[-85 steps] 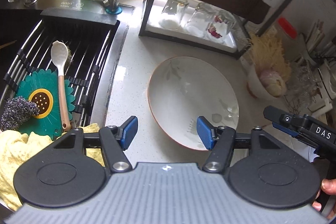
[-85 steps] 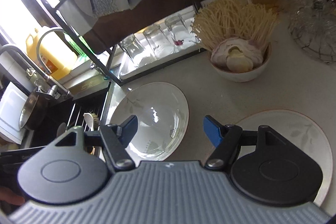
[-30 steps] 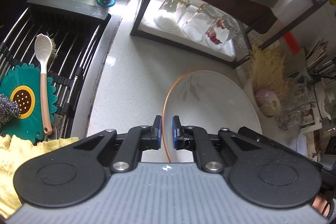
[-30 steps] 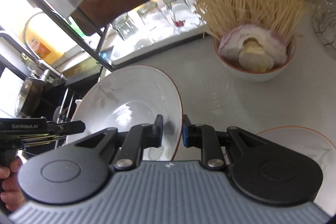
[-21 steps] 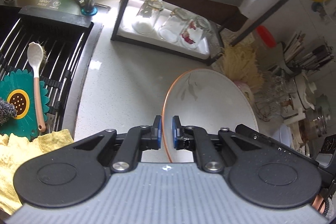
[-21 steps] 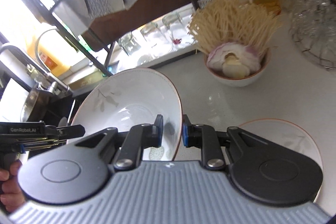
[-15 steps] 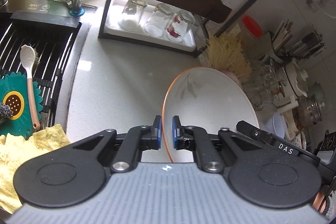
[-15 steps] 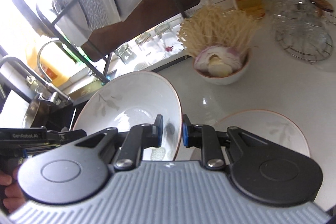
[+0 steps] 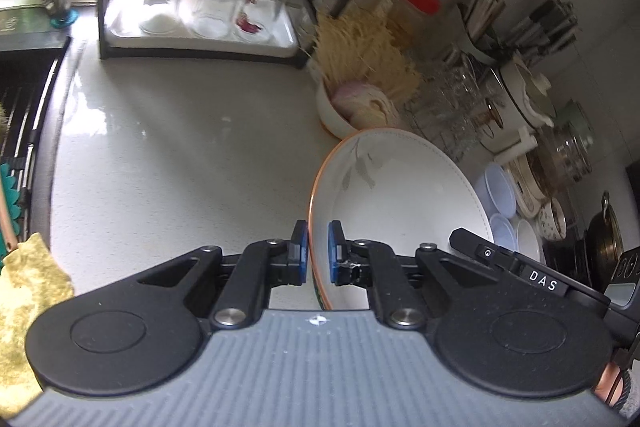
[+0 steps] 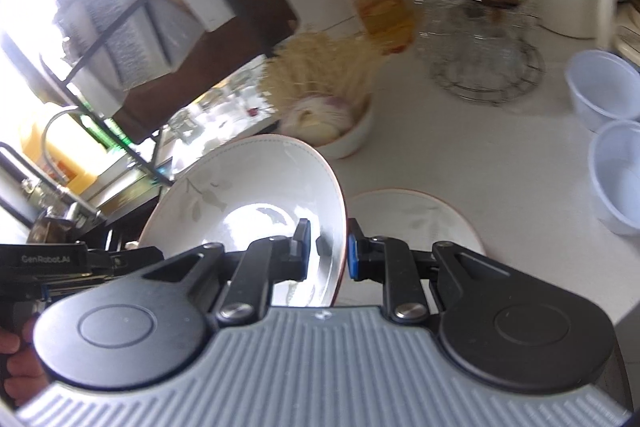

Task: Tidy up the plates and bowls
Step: 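Carry the second white plate and lower it onto the plate stack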

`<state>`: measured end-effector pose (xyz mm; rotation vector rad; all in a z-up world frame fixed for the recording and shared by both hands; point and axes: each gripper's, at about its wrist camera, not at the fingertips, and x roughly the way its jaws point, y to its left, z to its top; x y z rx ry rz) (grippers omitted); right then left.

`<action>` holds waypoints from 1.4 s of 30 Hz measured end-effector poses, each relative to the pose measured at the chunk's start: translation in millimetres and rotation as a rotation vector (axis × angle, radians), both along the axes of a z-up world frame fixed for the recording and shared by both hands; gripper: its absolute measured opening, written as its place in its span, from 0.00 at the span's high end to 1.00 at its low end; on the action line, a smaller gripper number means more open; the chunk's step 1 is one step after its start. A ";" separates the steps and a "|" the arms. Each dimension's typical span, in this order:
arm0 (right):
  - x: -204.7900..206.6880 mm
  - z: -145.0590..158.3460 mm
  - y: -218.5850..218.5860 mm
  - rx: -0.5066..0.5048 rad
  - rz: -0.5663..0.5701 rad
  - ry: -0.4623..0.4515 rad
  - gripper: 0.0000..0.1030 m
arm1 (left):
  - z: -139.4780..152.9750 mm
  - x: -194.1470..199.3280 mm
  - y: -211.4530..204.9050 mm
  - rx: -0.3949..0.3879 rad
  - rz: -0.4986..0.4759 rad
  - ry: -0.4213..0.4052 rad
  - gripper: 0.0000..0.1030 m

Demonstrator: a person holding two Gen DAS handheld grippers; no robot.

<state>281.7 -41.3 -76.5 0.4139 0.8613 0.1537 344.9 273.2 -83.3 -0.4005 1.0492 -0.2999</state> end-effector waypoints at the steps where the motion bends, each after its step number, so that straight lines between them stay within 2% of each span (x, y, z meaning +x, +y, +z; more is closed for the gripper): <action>1: -2.1 -1.4 -2.6 -0.007 -0.010 0.000 0.79 | -3.0 1.3 -4.2 0.003 -0.015 0.005 0.89; 10: -15.2 -18.7 -23.8 -0.038 -0.083 0.038 0.79 | -31.7 18.5 -34.3 0.013 -0.108 0.063 0.89; 20: -16.7 -38.1 -33.6 -0.114 -0.127 0.075 0.79 | -58.3 31.6 -66.5 0.077 -0.214 0.119 0.89; 31: -12.7 -55.6 -33.9 -0.205 -0.164 0.090 0.79 | -75.4 45.7 -94.5 0.159 -0.313 0.142 0.88; 33: -11.6 -58.6 -34.0 -0.205 -0.171 0.096 0.78 | -75.8 46.1 -98.1 0.182 -0.337 0.132 0.88; 42: -10.8 -68.1 -33.6 -0.180 -0.210 0.091 0.76 | -84.0 53.4 -100.9 0.191 -0.340 0.152 0.87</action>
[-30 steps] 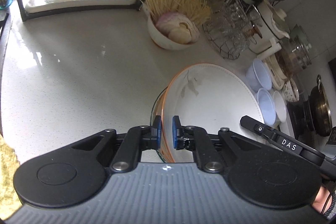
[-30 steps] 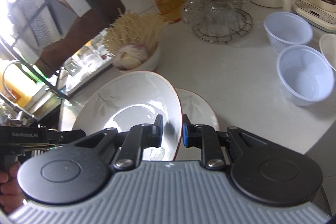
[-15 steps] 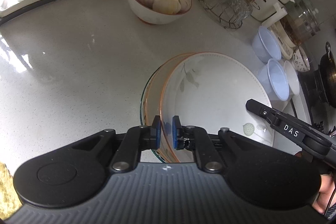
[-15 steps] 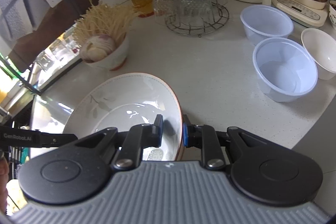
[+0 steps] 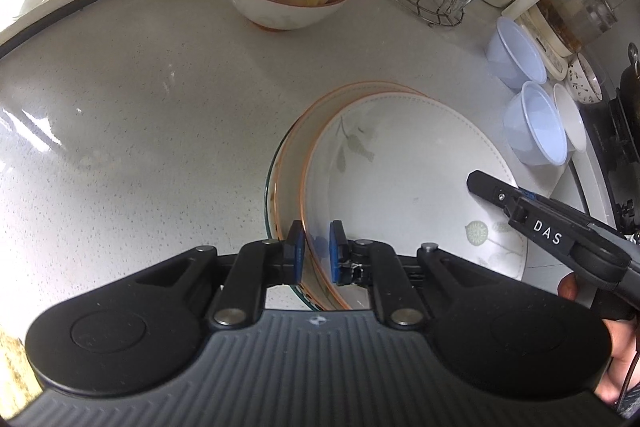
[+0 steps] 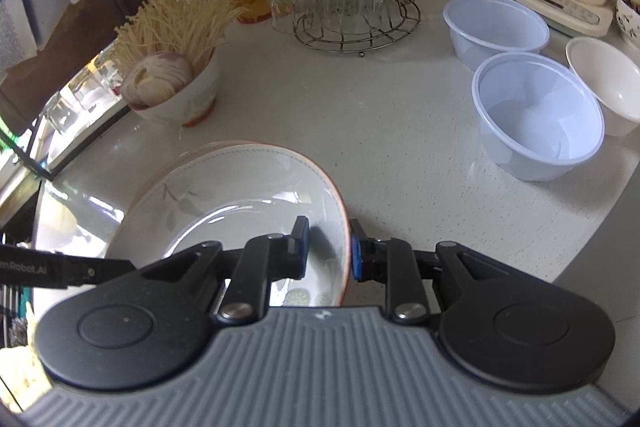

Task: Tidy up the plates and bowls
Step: 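Carry the second white plate and lower it onto the plate stack, then open both grippers and lift them away from the stack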

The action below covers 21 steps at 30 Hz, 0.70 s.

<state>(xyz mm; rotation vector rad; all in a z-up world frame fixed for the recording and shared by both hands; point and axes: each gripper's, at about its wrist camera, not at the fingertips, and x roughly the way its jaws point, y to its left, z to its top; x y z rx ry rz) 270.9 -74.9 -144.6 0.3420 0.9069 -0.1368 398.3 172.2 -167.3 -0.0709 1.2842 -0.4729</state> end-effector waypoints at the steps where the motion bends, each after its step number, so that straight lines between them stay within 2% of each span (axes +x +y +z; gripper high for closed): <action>1: 0.1 -0.3 0.6 -0.003 -0.003 -0.003 0.76 | -0.4 1.3 -1.0 -0.001 -0.001 0.001 0.86; 5: 0.8 -1.9 0.8 0.014 -0.020 -0.001 0.75 | 0.5 3.5 0.0 -0.016 0.011 0.017 0.77; 8: -0.2 -4.7 -0.4 0.051 -0.036 0.013 0.75 | 5.3 2.0 0.4 -0.028 0.022 0.025 0.63; 12: -3.4 -1.6 5.5 0.031 -0.029 -0.002 0.75 | 12.7 -1.0 0.3 -0.040 0.046 0.026 0.49; 15: -2.5 -0.4 6.1 0.021 -0.033 0.008 0.75 | 17.8 -4.3 2.7 -0.009 0.064 0.010 0.44; 17: -2.7 2.7 5.8 0.022 -0.035 0.007 0.74 | 20.3 -6.8 7.4 -0.023 0.070 -0.004 0.43; 18: -3.1 5.0 6.2 0.018 -0.035 0.005 0.72 | 21.8 -7.7 9.8 -0.024 0.076 -0.009 0.43; 20: -4.4 10.6 8.2 0.005 -0.035 -0.010 0.52 | 25.7 -10.3 13.9 -0.016 0.086 -0.028 0.42; 21: -5.0 13.8 9.3 -0.002 -0.031 -0.017 0.52 | 28.6 -12.0 16.1 -0.016 0.087 -0.039 0.42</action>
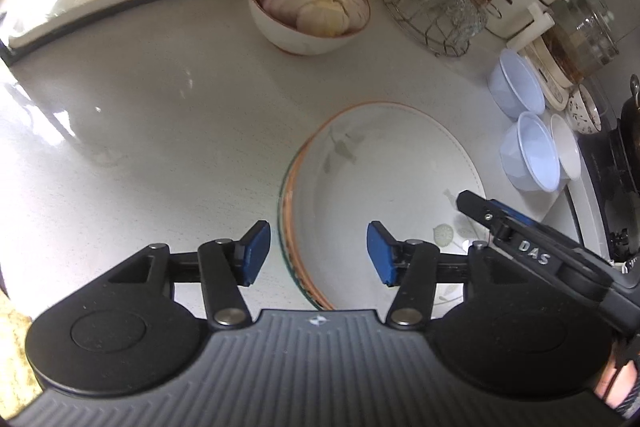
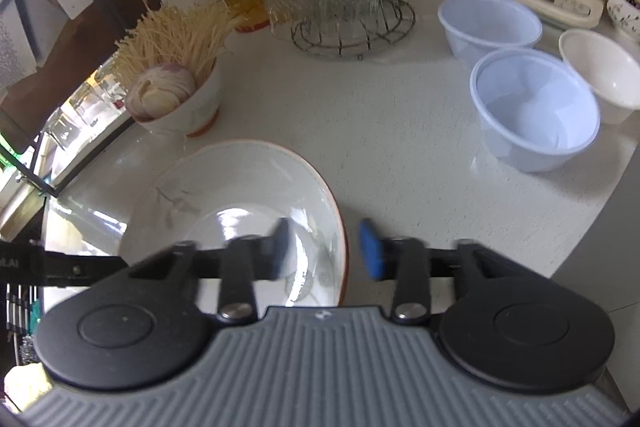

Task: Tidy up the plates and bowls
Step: 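Open both grippers and lift them away from the stack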

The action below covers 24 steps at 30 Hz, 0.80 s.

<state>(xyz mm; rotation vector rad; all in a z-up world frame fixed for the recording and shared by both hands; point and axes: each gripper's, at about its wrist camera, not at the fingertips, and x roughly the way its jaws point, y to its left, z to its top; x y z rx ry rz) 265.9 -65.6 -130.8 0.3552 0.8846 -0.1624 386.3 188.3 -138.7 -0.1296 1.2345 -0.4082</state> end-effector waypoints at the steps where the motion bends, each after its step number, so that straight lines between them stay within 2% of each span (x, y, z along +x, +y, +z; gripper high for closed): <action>1: -0.3 3.0 1.1 -0.006 0.005 -0.001 0.53 | 3.1 -2.1 3.0 -0.002 0.002 -0.010 0.42; 7: -5.2 34.2 7.2 -0.057 -0.002 0.002 0.53 | 34.5 -16.9 13.1 -0.008 0.011 -0.094 0.42; 11: -12.2 67.9 12.8 -0.100 0.021 0.005 0.40 | 57.9 -26.1 15.5 -0.006 -0.002 -0.154 0.42; 15: -24.2 103.4 13.7 -0.092 0.034 0.021 0.39 | 79.4 -34.8 18.2 -0.020 -0.004 -0.185 0.42; 18: -29.0 129.4 11.8 -0.122 0.031 0.041 0.39 | 89.1 -39.8 18.2 -0.039 -0.013 -0.216 0.42; 24: -32.6 184.8 4.0 -0.083 0.092 0.060 0.39 | 97.2 -43.9 8.4 0.032 -0.029 -0.222 0.41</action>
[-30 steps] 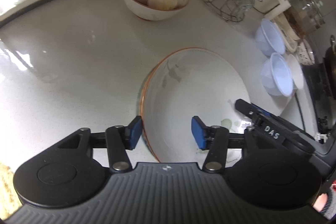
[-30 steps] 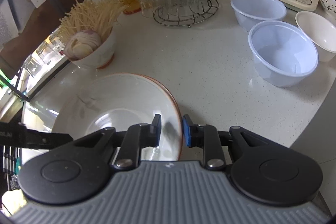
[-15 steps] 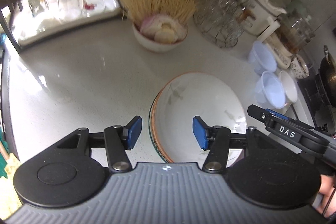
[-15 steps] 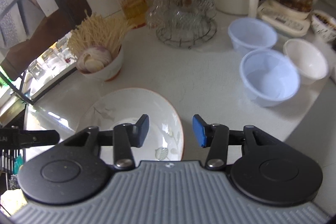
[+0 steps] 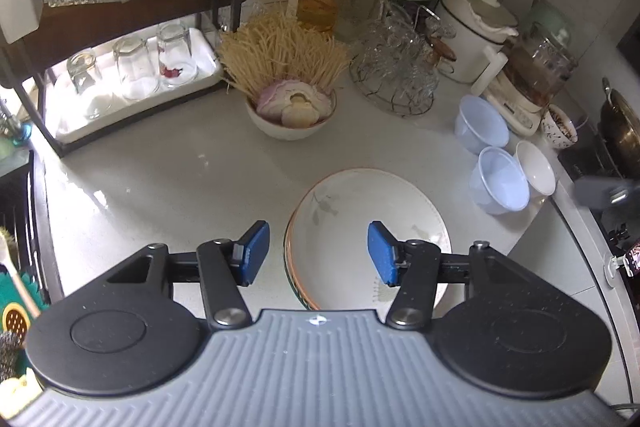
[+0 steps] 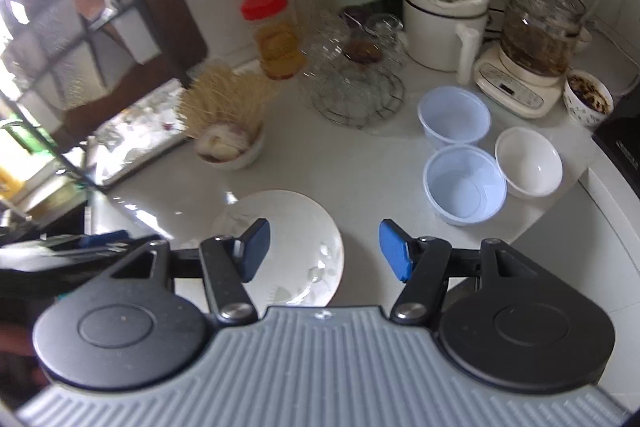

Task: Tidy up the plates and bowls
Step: 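Open both grippers and lift them away from the stack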

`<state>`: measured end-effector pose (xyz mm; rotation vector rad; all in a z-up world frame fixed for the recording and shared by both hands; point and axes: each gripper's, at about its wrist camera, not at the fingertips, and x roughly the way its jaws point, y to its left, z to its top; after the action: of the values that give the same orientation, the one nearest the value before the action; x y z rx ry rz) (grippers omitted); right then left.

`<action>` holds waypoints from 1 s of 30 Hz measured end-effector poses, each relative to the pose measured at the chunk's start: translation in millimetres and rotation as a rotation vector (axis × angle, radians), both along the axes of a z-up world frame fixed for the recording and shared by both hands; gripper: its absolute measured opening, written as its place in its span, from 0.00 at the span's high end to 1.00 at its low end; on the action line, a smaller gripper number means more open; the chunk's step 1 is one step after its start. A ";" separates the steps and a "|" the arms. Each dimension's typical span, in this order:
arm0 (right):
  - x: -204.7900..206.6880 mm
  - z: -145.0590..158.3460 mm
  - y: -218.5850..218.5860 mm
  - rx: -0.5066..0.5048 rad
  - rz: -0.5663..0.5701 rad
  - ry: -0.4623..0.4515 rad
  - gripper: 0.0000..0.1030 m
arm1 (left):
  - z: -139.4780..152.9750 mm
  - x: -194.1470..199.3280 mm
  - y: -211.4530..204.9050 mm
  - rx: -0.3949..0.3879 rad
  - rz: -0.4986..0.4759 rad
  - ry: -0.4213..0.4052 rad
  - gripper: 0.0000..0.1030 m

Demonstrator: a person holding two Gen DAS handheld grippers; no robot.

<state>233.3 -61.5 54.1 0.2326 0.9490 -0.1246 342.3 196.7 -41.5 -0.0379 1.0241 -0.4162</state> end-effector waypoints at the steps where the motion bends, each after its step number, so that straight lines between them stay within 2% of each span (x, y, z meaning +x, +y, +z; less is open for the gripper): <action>1: -1.0 10.0 0.4 -0.010 0.030 -0.004 0.39 | 0.7 -1.2 -1.6 -0.002 0.007 0.005 0.41; 4: -0.9 35.9 -2.7 -0.009 0.120 0.013 0.39 | -1.6 -4.5 -12.4 0.001 0.037 0.011 0.41; 8: 5.4 56.8 -15.4 -0.017 0.182 0.050 0.39 | -11.3 -8.5 -35.7 -0.015 0.089 0.043 0.41; 13: 18.6 69.0 -28.2 -0.032 0.246 0.071 0.39 | -28.7 -10.4 -74.5 -0.063 0.133 0.113 0.41; 18: 27.8 74.4 -34.7 -0.034 0.323 0.067 0.39 | -41.2 -7.8 -106.6 -0.039 0.139 0.135 0.41; 21: 40.6 68.2 -45.0 -0.015 0.295 0.114 0.39 | -46.6 -4.8 -118.6 -0.022 0.136 0.133 0.41; 24: 44.5 72.7 -50.1 0.002 0.312 0.077 0.39 | -53.4 0.4 -126.3 -0.019 0.145 0.150 0.41; 30: 57.2 75.1 -67.4 -0.007 0.304 0.093 0.39 | -58.9 12.3 -146.5 -0.033 0.143 0.156 0.41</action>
<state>290.5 -128.9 129.2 0.0745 1.0654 0.1418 354.6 50.2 -100.4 -0.1746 1.1597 -0.3028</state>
